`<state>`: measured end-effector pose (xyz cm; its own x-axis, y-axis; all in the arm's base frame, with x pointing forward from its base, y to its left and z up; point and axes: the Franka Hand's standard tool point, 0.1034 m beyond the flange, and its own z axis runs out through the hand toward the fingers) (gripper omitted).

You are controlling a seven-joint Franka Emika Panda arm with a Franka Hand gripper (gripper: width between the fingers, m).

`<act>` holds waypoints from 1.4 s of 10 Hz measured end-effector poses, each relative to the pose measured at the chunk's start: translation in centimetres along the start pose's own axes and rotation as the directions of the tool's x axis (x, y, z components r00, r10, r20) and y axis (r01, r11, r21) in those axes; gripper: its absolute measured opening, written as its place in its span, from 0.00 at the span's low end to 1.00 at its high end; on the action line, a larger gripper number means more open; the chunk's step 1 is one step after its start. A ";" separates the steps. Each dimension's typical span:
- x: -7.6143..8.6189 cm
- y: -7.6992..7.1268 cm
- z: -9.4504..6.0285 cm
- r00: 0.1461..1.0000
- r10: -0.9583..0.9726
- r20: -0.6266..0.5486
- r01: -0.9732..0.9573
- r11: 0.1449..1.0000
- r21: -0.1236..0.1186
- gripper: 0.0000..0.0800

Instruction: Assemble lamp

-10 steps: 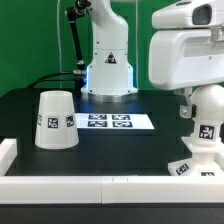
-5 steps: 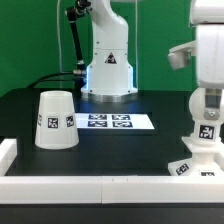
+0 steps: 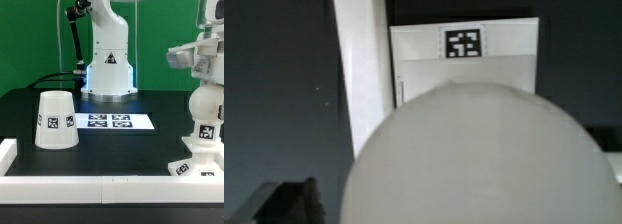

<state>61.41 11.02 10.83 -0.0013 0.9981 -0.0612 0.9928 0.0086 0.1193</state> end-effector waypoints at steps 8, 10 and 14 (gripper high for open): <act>-1.1 -0.2 0.1 0.941 0.338 -0.015 -0.338 0.941 0.002 0.72; -1.1 -0.1 0.1 0.820 0.571 -0.028 -0.571 0.821 0.021 0.72; -1.0 0.0 0.0 0.595 0.803 -0.026 -0.803 0.595 0.036 0.72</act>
Offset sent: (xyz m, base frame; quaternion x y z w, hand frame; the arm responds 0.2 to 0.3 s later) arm 0.0000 0.0000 0.0000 0.0000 0.0000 0.0000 1.0000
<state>61.43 10.06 10.87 0.7939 0.6021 0.0854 0.5963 -0.7983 0.0847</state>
